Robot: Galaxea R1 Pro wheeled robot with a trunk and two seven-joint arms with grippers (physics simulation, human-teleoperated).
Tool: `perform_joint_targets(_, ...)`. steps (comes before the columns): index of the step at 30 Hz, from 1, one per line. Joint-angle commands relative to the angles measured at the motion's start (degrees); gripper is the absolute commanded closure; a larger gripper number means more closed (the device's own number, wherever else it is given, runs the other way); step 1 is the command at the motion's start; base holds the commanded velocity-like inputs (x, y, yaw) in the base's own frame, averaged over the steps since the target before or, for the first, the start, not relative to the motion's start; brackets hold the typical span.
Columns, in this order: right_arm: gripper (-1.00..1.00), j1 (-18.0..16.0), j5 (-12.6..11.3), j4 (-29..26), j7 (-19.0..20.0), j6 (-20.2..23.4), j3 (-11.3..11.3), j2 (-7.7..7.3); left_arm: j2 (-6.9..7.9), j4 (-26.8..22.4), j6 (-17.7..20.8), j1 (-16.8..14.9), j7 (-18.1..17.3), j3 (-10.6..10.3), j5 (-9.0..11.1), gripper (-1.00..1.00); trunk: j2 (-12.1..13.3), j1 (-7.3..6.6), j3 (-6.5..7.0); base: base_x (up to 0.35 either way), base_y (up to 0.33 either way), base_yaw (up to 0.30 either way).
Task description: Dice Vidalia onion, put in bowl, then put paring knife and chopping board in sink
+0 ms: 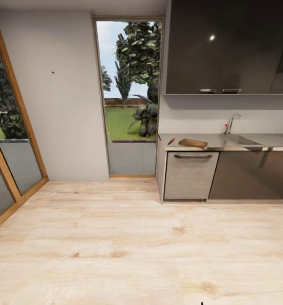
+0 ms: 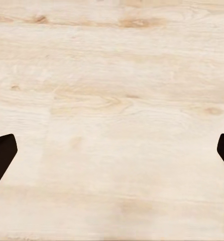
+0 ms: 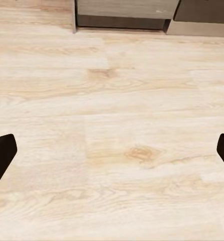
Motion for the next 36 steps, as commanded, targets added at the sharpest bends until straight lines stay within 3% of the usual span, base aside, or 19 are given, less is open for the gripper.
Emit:
perform_joint_targets(1, -1.0, 0.0, 0.0, 0.0, -0.2, -0.1, 0.0, -0.05, -0.05, 0.0, -0.1, 0.0, -0.1, 0.3, 0.0, -1.0, 0.0, 0.03, -0.05, 0.25, -0.197, 0.031)
perform_joint_targets(36, -1.0, 0.0, 0.0, 0.0, -0.2, -0.1, 0.2, -0.01, -0.23, 1.0, -0.1, 0.0, -0.1, 0.3, -0.2, -1.0, 0.0, 0.03, -0.05, 0.164, -0.221, -0.032)
